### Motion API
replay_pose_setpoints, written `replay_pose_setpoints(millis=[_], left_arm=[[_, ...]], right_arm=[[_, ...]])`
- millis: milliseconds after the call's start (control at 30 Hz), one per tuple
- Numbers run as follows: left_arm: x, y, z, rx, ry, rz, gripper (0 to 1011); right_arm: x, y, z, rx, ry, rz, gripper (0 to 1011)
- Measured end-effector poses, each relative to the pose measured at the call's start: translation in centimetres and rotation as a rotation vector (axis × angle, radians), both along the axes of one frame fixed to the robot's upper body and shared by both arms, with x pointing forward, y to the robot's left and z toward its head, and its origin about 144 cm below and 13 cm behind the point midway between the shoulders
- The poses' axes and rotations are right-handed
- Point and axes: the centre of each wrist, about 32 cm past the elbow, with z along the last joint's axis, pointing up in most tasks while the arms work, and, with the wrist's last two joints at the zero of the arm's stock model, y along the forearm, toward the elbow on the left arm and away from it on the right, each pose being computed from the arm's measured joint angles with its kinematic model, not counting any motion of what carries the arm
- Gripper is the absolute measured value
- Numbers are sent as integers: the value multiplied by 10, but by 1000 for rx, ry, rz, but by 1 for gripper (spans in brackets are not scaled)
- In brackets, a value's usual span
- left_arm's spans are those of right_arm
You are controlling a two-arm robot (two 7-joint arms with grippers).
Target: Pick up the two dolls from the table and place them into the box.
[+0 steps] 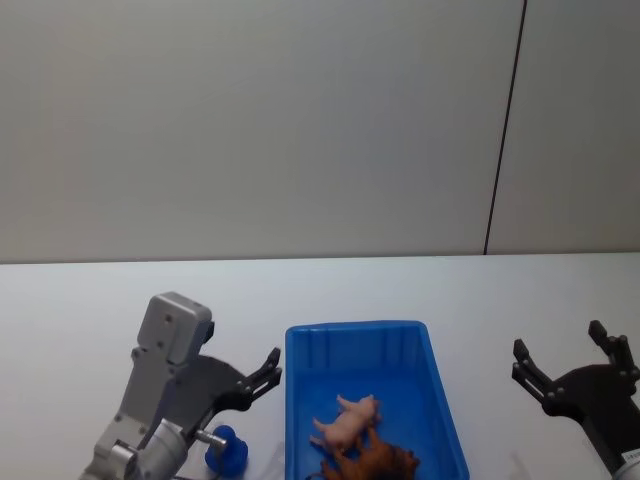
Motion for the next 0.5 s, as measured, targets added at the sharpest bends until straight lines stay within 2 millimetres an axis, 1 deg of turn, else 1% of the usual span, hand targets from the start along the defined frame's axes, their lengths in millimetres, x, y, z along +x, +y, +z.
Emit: replay_pose_setpoints(millis=[233,500], left_arm=[[-3,8,-5,1,53,18,1001],[-7,18,-15,3,124,42,1001]], right_arm=[[0,0,0,-1,0,-2,1001],[0,0,0,-1,0,-3,1001]])
